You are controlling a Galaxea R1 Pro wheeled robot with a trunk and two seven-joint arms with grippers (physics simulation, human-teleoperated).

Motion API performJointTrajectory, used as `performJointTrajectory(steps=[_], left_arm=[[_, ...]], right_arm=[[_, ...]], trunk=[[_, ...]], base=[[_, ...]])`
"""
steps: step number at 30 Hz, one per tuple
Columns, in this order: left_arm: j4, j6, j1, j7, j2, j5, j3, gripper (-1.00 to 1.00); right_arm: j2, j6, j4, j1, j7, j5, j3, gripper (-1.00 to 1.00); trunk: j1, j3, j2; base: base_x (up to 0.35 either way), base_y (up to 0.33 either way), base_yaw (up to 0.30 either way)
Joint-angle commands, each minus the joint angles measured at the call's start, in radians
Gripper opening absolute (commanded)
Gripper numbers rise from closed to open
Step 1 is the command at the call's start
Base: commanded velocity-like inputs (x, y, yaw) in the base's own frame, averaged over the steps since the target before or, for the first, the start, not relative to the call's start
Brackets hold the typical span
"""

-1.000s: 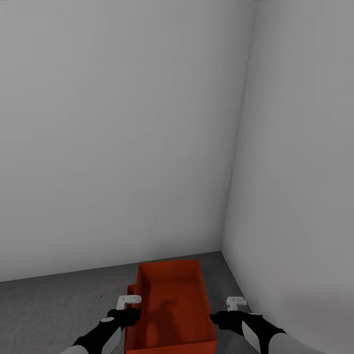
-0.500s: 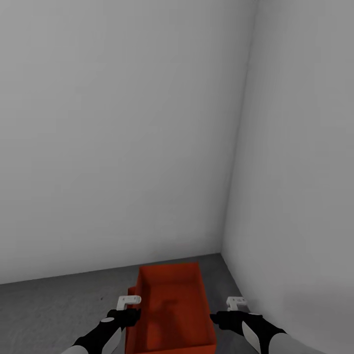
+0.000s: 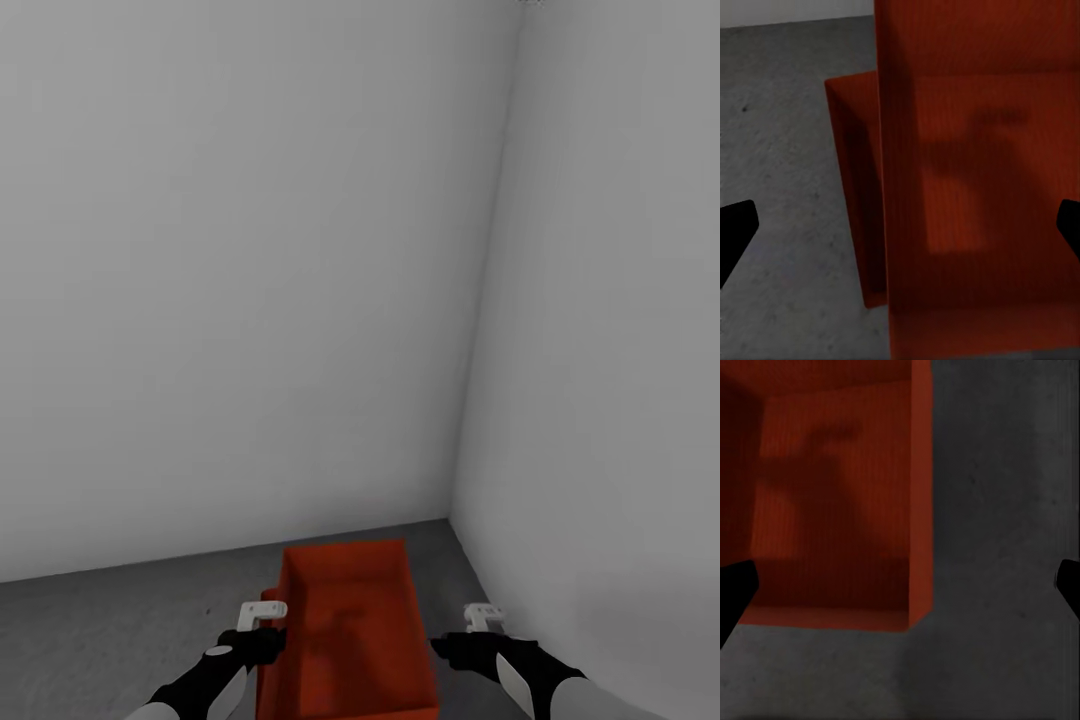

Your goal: Move the two storage containers from the living room to the garage. In the garage, place one container on the floor and stack the other container on top of it (either order is fine).

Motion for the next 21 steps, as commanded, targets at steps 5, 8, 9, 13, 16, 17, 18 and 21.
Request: performJointTrajectory(steps=[5,8,9,13,16,17,18,21], left_arm=[[0.001,0.002,0.000,0.008,0.000,0.008,-0.009,1.00],[0.001,0.002,0.000,0.007,0.001,0.009,-0.009,1.00],[0.000,0.001,0.000,0.009,0.000,0.010,-0.009,1.00],[0.000,0.006,0.000,0.007,0.001,0.007,-0.009,1.00],[0.001,0.024,0.000,0.009,0.000,0.007,-0.009,1.00],[0.001,0.028,0.000,0.009,0.000,0.007,-0.009,1.00],[0.001,0.034,0.000,0.010,0.000,0.006,-0.009,1.00],[0.002,0.043,0.000,0.008,0.001,0.007,-0.009,1.00]], right_arm=[[-0.014,0.006,-0.002,0.000,0.006,0.000,-0.006,1.00],[-0.016,0.006,-0.003,0.000,0.007,-0.001,-0.006,1.00],[-0.019,0.007,-0.004,-0.001,0.007,-0.001,-0.007,1.00],[-0.020,0.009,-0.004,-0.001,0.014,-0.002,-0.008,1.00],[-0.018,0.009,-0.003,0.000,0.012,-0.002,-0.006,1.00],[-0.017,0.008,-0.003,0.000,0.011,-0.002,-0.006,1.00],[-0.015,0.008,-0.002,0.000,0.009,-0.001,-0.004,1.00],[-0.012,0.008,0.000,0.000,0.008,0.000,-0.003,1.00]], trunk=[[-0.019,0.015,0.035],[-0.031,0.024,0.056],[-0.035,0.027,0.063],[-0.050,0.040,0.091],[-0.062,0.049,0.112],[-0.065,0.052,0.119],[-0.069,0.055,0.126],[-0.081,0.065,0.147]], base=[[0.000,0.000,0.000],[0.000,0.000,0.000],[0.000,0.000,-0.027],[0.000,0.000,-0.022],[0.000,0.000,-0.007],[0.000,0.000,-0.004],[0.000,0.000,-0.003],[0.000,0.000,-0.002]])
